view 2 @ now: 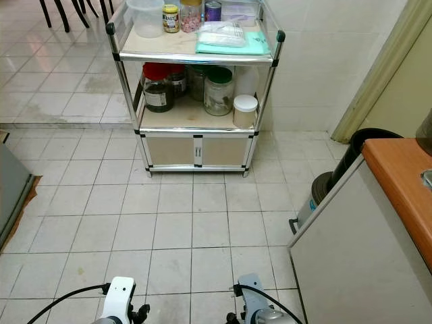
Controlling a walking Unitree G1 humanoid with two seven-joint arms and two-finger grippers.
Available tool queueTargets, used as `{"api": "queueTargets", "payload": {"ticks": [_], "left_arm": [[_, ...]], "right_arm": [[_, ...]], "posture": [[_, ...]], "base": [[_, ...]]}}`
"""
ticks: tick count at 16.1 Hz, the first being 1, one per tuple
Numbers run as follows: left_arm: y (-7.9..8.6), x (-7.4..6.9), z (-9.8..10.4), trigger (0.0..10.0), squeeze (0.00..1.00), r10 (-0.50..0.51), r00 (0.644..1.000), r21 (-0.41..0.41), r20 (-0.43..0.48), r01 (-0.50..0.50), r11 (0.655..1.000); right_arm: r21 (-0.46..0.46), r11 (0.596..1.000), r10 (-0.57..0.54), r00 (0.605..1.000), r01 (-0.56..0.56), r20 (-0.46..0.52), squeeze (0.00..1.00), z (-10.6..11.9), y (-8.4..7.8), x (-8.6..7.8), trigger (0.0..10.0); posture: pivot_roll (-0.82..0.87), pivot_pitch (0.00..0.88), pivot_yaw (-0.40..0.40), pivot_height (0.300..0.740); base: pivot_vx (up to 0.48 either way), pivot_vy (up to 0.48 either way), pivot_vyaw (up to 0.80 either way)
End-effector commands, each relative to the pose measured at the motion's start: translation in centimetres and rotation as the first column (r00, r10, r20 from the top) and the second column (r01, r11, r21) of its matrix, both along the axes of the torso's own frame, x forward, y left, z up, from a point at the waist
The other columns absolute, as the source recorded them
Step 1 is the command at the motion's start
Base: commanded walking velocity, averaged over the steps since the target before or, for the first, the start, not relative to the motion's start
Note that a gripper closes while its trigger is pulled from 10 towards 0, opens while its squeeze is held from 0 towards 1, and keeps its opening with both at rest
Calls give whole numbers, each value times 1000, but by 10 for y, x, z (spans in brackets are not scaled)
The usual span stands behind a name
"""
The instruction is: Kitchen organization
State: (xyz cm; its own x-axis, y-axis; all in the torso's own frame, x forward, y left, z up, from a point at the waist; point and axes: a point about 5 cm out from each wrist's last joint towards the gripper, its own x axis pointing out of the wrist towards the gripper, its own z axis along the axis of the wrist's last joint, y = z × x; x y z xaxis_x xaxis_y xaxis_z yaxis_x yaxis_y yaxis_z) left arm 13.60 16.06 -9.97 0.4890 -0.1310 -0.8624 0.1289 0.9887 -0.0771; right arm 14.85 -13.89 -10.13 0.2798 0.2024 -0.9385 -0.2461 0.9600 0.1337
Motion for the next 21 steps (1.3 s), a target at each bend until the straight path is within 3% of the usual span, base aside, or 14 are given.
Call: {"api": "queueTargets", "payload": {"ticks": [1,16,17,18,21], "left_arm": [[10,16,0,10000,0,-79,966,181,-245,125,975],[10,16,0,10000,0,-79,966,181,-245,125,975],[7,24,3,10000,0,-45,981,170,-188,77,982],[7,33,6,10000,0,-52,988,199,-144,81,977],[9,37,8,10000,0,-51,993,221,-106,74,973]], "right_arm": [[-164,975,-138,988,149,74,0,7,-25,20,10000],[-164,975,-138,988,149,74,0,7,-25,20,10000],[-160,976,-138,988,148,69,0,4,-24,14,10000],[-180,980,-70,991,90,116,0,7,-25,20,10000],[-176,981,-56,988,81,142,0,9,-24,24,10000]], "posture": [[-25,0,1,740],[-25,0,1,740],[-39,0,0,740],[-38,0,-2,740],[-36,0,-5,740]], "base": [[0,0,0],[0,0,0],[0,0,0],[0,0,0],[0,0,0]]}}
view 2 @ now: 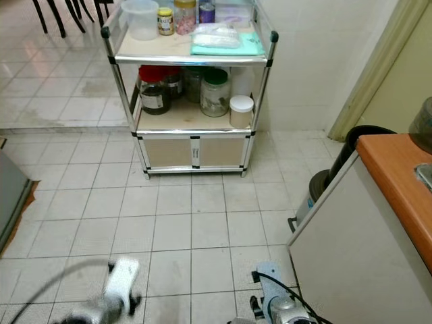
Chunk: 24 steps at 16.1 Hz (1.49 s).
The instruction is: Kitchen organization
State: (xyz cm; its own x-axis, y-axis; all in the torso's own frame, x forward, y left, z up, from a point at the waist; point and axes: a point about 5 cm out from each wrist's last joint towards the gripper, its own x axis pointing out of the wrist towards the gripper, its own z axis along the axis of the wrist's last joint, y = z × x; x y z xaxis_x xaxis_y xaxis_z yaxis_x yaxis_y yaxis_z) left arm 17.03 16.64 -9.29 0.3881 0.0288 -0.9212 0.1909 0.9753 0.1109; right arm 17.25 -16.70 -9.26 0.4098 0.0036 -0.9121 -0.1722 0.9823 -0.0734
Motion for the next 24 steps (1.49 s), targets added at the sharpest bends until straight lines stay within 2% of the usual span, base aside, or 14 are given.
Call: {"api": "queueTargets", "payload": {"ticks": [1,3,4,5,6,8,11,12,14,16,18,19,21,24], "left_arm": [[6,6,3,10000,0,14,999,29,42,-16,999],[13,38,21,10000,0,104,974,17,200,-110,994],[13,68,42,10000,0,44,931,45,363,-64,997],[12,79,51,10000,0,44,907,35,419,-65,997],[10,98,70,10000,0,64,847,0,527,-75,997],[-6,125,114,10000,0,99,684,-96,723,-43,995],[-13,129,165,10000,0,74,474,-111,878,51,992],[-15,126,176,10000,0,56,445,-102,894,79,992],[-13,121,192,10000,0,44,414,-88,909,89,992],[-10,119,205,10000,0,4,412,-19,911,32,999],[-11,112,211,10000,0,85,365,-92,927,3,996],[-11,108,205,10000,0,96,415,-117,905,26,993],[-16,100,203,10000,0,127,465,-184,876,77,980],[-21,98,214,10000,0,87,422,-145,903,109,983]], "right_arm": [[1,1000,11,1000,-11,24,0,1,4,4,10000],[17,1000,4,987,-7,161,0,19,5,37,10000],[58,997,30,955,-49,296,961,40,6,69,10000],[80,995,22,935,-53,353,1000,50,6,81,10000],[128,990,-13,882,-53,472,1000,74,3,104,10000],[174,984,-88,754,-35,651,1000,115,-7,120,10000],[168,986,-130,599,-7,790,1000,159,-11,116,10000],[174,985,-136,564,-13,815,1000,172,-10,113,10000],[170,985,-150,532,13,833,1000,192,-5,105,10000],[171,983,-114,509,-65,853,1000,210,5,102,10000],[148,989,-119,486,-22,866,1000,210,8,95,10000],[121,993,-99,495,-13,863,1000,210,9,90,10000],[116,993,-95,500,-11,861,1000,214,13,85,10000],[191,980,-142,472,-57,870,1000,220,23,86,10000]], "posture": [[-38,0,-6,740],[-37,0,-9,740],[-49,0,-7,740],[-57,0,-9,740],[-63,0,-15,740],[-80,0,-24,740],[-121,0,-1,740],[-119,0,-2,740],[-107,0,13,740],[-78,0,29,740],[-106,0,45,740],[-108,0,47,740],[-106,0,68,740],[-86,0,58,740]], "base": [[0,0,0],[0,0,0],[0,0,0],[0,0,0],[0,0,0],[0,0,0],[0,0,-260],[0,0,-775],[0,0,-781],[0,0,-800],[0,0,-800],[0,0,-800],[0,0,-800],[0,0,-800]]}}
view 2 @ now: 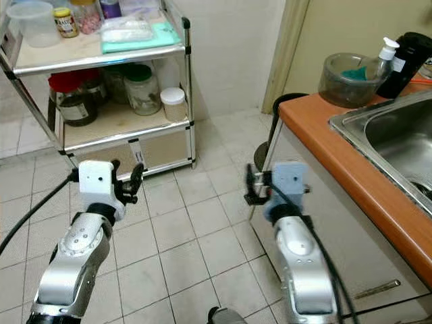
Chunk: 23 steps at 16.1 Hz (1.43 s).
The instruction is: Kitchen organization
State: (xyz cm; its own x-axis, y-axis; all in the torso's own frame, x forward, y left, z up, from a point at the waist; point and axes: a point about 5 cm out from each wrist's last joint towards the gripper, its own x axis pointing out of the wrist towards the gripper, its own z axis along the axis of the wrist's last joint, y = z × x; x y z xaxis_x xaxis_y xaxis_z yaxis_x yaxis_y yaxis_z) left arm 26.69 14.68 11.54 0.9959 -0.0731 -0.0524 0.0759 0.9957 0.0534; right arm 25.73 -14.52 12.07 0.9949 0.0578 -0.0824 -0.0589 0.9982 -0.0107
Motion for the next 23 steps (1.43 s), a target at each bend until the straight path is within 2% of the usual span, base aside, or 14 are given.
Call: {"api": "queueTargets", "payload": {"ticks": [1,3,4,5,6,7,9,12,13,14,15,16,20,23], "left_arm": [[-1,2,8,10000,0,-3,999,21,36,3,1000],[4,2,12,10000,0,9,999,20,35,-9,1000],[5,1,11,10000,0,-3,1000,-4,3,3,1000],[5,1,11,10000,0,-6,1000,-14,-6,6,1000],[5,0,11,10000,0,-16,1000,-2,-8,16,1000],[5,0,11,10000,0,-16,1000,15,-7,17,1000],[6,1,11,10000,0,-13,1000,45,3,13,999],[8,0,12,10000,0,-10,1000,81,19,8,997],[9,1,14,10000,0,-10,1000,61,15,9,998],[9,1,15,10000,0,-20,1000,49,18,19,999],[9,1,14,10000,0,-19,1000,15,7,19,1000],[8,2,15,10000,0,-25,1000,19,9,24,1000],[8,3,16,10000,0,-8,1000,17,22,7,1000],[10,2,16,10000,0,8,1000,1,16,-8,1000]], "right_arm": [[23,999,28,1000,-28,15,1000,8,4,2,10000],[16,999,32,999,-32,13,1000,12,10,6,10000],[-44,999,14,999,-13,43,1000,17,9,7,10000],[-58,998,12,999,-9,50,1000,18,9,7,10000],[-28,998,-53,996,55,68,1000,20,4,8,10000],[-19,997,-72,995,74,68,1000,20,2,9,10000],[-38,998,-55,998,56,22,1000,14,4,8,10000],[-58,994,-92,994,88,-66,1000,0,0,1,10000],[-107,990,-99,995,97,-14,1000,1,-2,3,10000],[-140,985,-103,995,100,-16,1000,0,-2,4,10000],[-136,986,-99,995,96,-13,1000,-1,-1,5,10000],[-142,985,-103,995,101,-6,1000,0,-1,5,10000],[-71,990,-124,992,122,-34,1000,2,1,4,10000],[-58,994,-92,995,89,-49,1000,3,3,6,10000]], "posture": [[-78,0,57,740],[-73,0,55,740],[-65,0,52,740],[-65,0,52,740],[-57,0,49,740],[-57,0,49,740],[-58,0,52,740],[-53,0,43,740],[-53,0,43,740],[-54,0,44,740],[-60,0,51,740],[-61,0,55,740],[-63,0,57,740],[-54,0,36,740]], "base": [[0,0,-800],[0,0,-800],[0,0,-781],[0,0,-781],[0,0,-781],[0,0,-781],[0,0,-781],[0,0,-742],[0,0,-750],[0,292,-781],[0,480,-781],[0,480,-800],[0,0,-800],[0,0,-800]]}}
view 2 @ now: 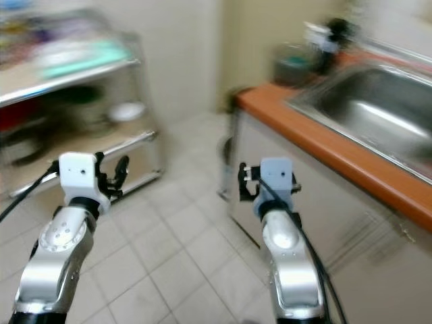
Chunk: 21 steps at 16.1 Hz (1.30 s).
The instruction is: Kitchen organization
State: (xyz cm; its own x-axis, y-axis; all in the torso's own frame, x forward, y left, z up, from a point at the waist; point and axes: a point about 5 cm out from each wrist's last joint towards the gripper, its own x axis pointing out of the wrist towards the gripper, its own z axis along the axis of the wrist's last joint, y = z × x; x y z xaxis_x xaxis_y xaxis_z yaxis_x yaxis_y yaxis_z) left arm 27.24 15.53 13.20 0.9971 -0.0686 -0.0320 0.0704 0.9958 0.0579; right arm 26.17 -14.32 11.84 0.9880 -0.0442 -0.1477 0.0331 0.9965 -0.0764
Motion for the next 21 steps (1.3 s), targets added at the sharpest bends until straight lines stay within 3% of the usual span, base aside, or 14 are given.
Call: {"api": "queueTargets", "payload": {"ticks": [1,10,13,15,17,18,21], "left_arm": [[3,-3,-2,10000,0,9,1000,1,-8,-9,1000],[10,-6,-2,10000,0,42,999,63,-6,-41,997],[9,-4,-4,10000,0,65,998,34,16,-65,997],[13,-3,-2,10000,0,101,994,38,38,-102,994],[14,-5,-3,10000,0,79,997,58,19,-80,995],[12,-6,-3,10000,0,58,998,16,1,-58,998],[10,-6,-3,10000,0,37,999,40,13,-37,999]], "right_arm": [[11,1000,9,1000,-9,14,1000,6,1,2,10000],[-45,998,48,998,-46,43,1000,10,4,4,10000],[52,998,42,999,-42,10,1000,4,4,3,10000],[28,1000,-13,999,14,-51,1000,1,-1,3,10000],[-55,998,13,1000,-12,19,1000,6,-2,5,10000],[-54,998,22,1000,-21,16,1000,5,-2,4,10000],[-48,999,8,1000,-8,-7,1000,3,-2,4,10000]], "posture": [[-53,0,34,740],[-16,0,23,740],[-16,0,19,740],[-17,0,16,740],[-20,0,15,740],[-21,0,12,740],[-21,0,9,740]], "base": [[0,0,-800],[0,0,-800],[0,0,0],[0,0,-350],[0,0,-709],[0,0,-781],[0,0,-800]]}}
